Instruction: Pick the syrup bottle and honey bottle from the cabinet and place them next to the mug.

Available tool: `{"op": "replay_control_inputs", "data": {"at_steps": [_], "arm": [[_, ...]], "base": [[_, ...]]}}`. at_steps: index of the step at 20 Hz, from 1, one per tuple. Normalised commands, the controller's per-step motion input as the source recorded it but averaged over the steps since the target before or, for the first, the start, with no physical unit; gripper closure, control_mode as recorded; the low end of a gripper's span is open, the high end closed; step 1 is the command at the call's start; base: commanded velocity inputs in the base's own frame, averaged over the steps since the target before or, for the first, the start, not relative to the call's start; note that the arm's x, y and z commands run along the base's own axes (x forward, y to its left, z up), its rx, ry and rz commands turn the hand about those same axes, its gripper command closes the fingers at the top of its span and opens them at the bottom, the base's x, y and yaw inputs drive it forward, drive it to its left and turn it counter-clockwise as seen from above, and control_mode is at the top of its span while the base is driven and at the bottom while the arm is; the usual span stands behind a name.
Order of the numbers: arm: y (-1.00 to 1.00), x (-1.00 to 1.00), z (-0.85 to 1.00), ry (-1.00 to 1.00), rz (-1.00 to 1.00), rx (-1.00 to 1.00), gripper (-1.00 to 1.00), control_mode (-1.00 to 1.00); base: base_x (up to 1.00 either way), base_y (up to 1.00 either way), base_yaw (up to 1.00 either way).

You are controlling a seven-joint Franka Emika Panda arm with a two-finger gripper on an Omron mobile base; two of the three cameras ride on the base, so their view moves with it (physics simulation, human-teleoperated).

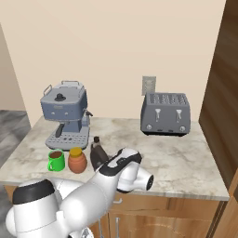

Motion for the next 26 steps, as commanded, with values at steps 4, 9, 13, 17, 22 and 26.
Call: {"op": "replay_control_inputs", "data": {"at_steps": [4, 9, 13, 17, 22, 26], "arm": [[0.00, 0.00, -0.18, -0.07, 0.00, 0.00, 1.00, -1.00], [0.00, 0.00, -0.04, -0.01, 0.00, 0.00, 1.00, -1.00], [0.20, 0.00, 0.00, -0.01, 0.00, 0.00, 1.00, -1.00], [0.17, 0.00, 0.00, -0.02, 0.00, -0.01, 1.00, -1.00], [0.04, 0.00, 0.00, -0.01, 0.00, 0.00, 1.00, -1.00], [0.00, 0.00, -0.09, 0.00, 0.00, -0.02, 1.00, -1.00]], "base": [[0.00, 0.00, 0.00], [0.00, 0.00, 0.00], [0.00, 0.00, 0.00], [0.00, 0.00, 0.00], [0.00, 0.00, 0.00], [0.00, 0.00, 0.00]]}}
